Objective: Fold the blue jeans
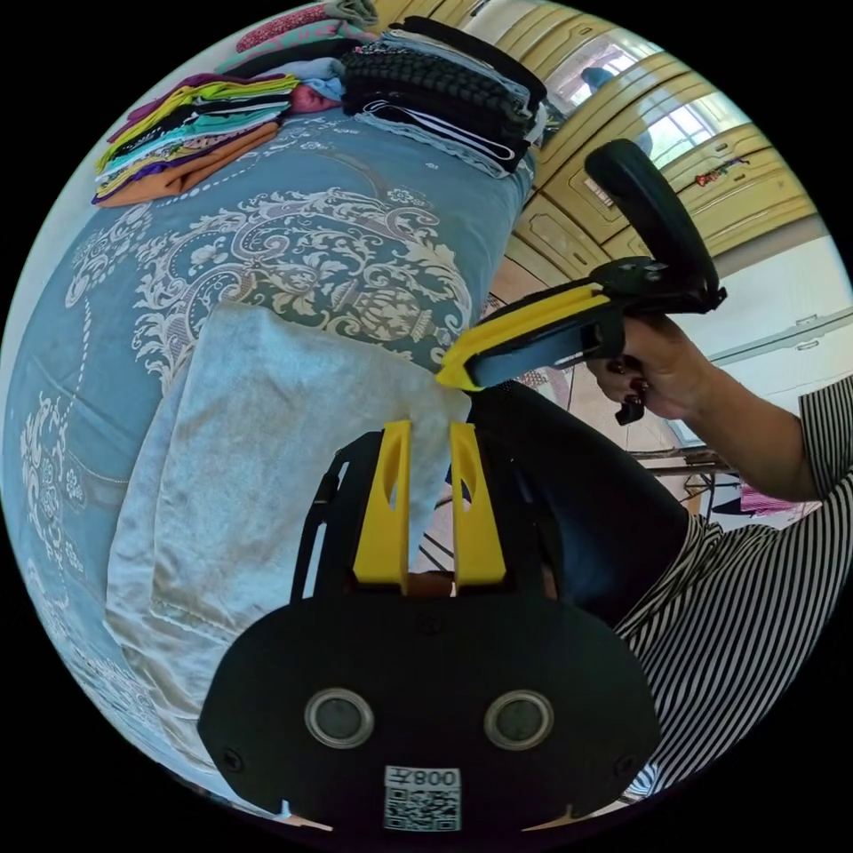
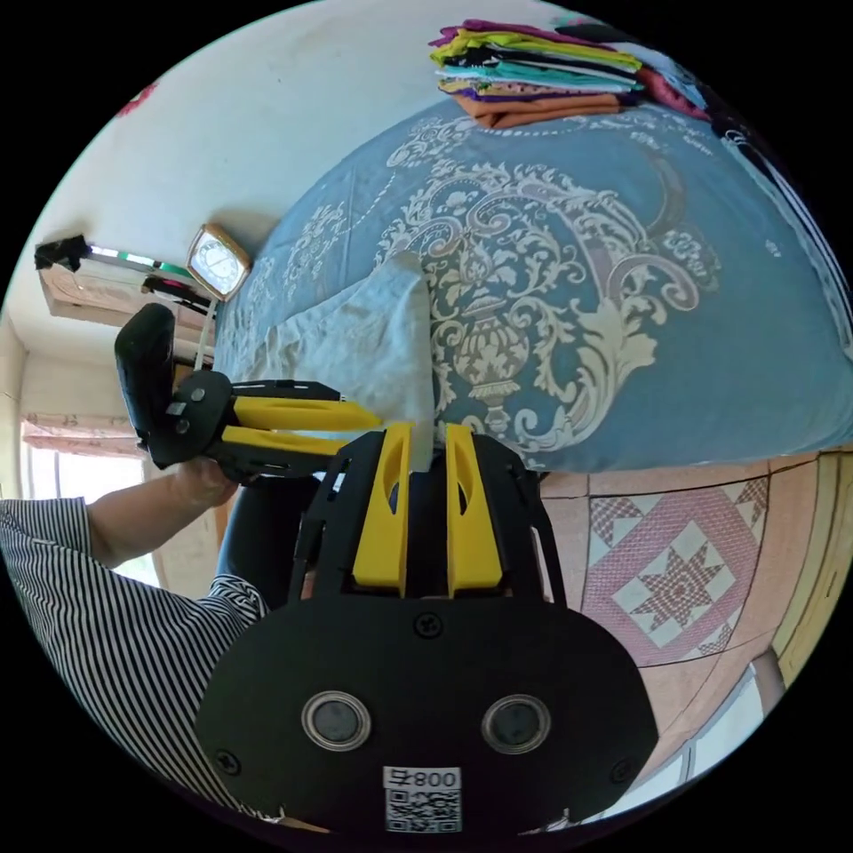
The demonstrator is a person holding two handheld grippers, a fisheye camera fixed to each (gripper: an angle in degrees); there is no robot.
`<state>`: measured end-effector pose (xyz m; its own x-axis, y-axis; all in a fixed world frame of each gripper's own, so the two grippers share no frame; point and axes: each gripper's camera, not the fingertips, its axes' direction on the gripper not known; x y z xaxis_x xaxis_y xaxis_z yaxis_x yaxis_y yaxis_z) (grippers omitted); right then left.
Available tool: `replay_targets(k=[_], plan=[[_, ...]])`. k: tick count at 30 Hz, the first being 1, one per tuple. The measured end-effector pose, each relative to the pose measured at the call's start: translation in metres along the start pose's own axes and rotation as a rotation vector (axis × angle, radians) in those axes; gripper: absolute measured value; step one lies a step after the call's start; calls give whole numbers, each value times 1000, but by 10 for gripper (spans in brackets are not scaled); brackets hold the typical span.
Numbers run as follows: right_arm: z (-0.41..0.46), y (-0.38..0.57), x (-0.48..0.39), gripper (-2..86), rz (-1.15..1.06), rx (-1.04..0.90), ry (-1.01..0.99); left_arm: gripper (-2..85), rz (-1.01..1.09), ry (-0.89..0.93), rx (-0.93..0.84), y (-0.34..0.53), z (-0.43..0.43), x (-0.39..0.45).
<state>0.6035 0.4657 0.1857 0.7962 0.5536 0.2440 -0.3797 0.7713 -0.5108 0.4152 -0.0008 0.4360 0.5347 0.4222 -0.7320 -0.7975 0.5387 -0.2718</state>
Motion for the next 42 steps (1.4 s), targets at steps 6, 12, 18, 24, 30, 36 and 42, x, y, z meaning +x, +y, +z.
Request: replay_targets(k=[6, 12, 18, 24, 30, 36, 42], plan=[[12, -11, 16, 71, 34, -55, -25, 85, 30, 5, 22, -5, -6, 36], [8, -21, 9, 47, -17, -78, 32, 111, -4, -45, 32, -7, -9, 71], [10, -29, -8, 37, -76, -77, 125, 112, -56, -127, 58, -8, -16, 101], [17, -38, -10, 33, -80, -82, 139, 75, -77, -223, 35, -13, -20, 121], [20, -48, -5, 31, -77, -83, 117, 53, -73, -185, 48, -12, -31, 131], [10, -62, 13, 30, -42, -22, 48, 36, -64, -176, 60, -10, -43, 143], [16, -101, 23, 69, -34, 28, 75, 32, -68, -169, 73, -8, -53, 152]])
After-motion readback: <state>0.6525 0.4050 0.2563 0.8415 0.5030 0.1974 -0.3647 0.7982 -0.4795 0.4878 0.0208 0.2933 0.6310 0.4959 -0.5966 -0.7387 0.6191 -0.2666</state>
